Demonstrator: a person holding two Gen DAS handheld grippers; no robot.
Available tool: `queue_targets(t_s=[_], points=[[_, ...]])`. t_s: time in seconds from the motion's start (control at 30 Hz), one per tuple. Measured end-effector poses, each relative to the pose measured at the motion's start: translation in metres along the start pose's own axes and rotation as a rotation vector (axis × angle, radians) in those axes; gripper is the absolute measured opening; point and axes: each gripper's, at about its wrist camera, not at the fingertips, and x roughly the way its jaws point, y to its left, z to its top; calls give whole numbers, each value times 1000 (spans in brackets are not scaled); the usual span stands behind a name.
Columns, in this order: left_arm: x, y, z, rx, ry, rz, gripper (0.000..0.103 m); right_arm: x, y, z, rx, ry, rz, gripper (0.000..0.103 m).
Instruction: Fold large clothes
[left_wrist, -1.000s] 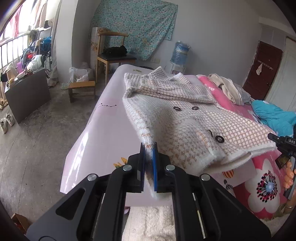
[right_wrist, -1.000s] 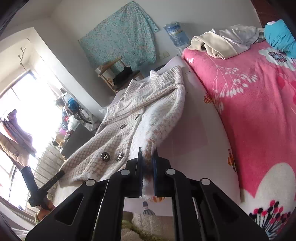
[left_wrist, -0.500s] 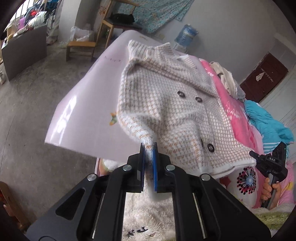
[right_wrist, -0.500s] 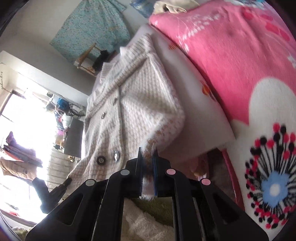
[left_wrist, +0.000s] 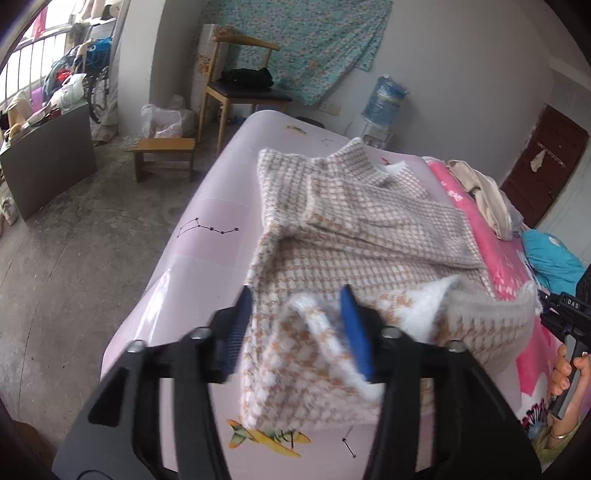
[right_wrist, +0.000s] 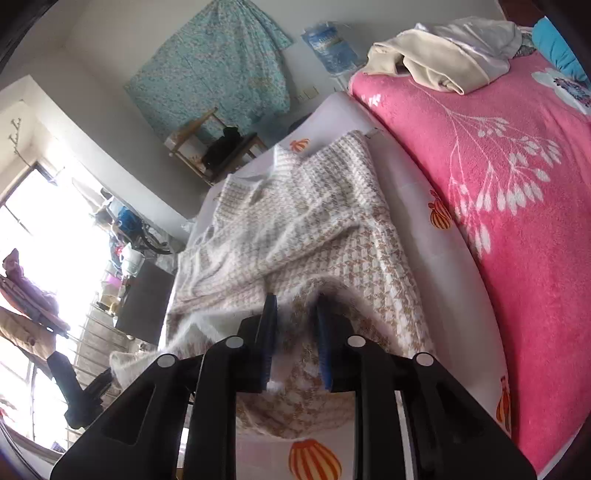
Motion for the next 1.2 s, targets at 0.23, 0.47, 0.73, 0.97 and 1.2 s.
queue_targets(t_s=[0.23, 0.47, 0.73, 0.97, 1.2], points=[[-5, 9, 5, 1, -12, -33, 60, -6, -12, 6, -3, -63, -123, 61], [3, -44, -9, 133, 54, -230, 60, 3, 33, -18, -221, -4, -125, 60], [70, -81, -72, 220, 304, -234, 52, 67, 48, -85, -382, 320, -269, 36], [55, -75, -70, 221, 270, -252, 49, 46, 47, -72, -323, 307, -257, 32], [87, -74, -40, 210, 251, -139, 49, 74, 42, -39, -260, 280, -253, 50]])
